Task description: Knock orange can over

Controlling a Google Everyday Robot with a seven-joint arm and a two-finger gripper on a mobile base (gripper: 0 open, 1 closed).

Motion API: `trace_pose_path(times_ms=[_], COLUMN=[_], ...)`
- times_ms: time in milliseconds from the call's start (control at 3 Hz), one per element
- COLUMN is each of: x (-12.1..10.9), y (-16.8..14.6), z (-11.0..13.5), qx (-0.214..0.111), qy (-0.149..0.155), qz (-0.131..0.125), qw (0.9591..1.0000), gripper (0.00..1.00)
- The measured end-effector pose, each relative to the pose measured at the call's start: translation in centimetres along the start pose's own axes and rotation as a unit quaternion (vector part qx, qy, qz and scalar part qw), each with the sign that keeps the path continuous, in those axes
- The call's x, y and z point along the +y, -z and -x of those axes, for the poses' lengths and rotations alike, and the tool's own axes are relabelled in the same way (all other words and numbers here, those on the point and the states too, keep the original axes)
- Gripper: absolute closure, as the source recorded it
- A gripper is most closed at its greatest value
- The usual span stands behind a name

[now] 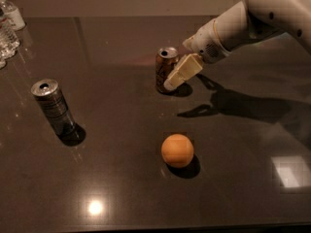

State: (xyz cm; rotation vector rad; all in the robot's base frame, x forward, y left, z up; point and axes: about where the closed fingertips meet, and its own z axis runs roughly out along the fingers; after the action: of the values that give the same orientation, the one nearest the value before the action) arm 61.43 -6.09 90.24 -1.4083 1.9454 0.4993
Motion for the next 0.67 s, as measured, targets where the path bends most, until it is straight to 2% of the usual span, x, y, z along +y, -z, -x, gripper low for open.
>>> trace_pose_path(times_ms=[667], x=[-0.36], y=[-1.77], z=[0.55], qx=[-0.017], qy=[0.000], qz=[0.014], qw=[0.9997], gripper=[0.00])
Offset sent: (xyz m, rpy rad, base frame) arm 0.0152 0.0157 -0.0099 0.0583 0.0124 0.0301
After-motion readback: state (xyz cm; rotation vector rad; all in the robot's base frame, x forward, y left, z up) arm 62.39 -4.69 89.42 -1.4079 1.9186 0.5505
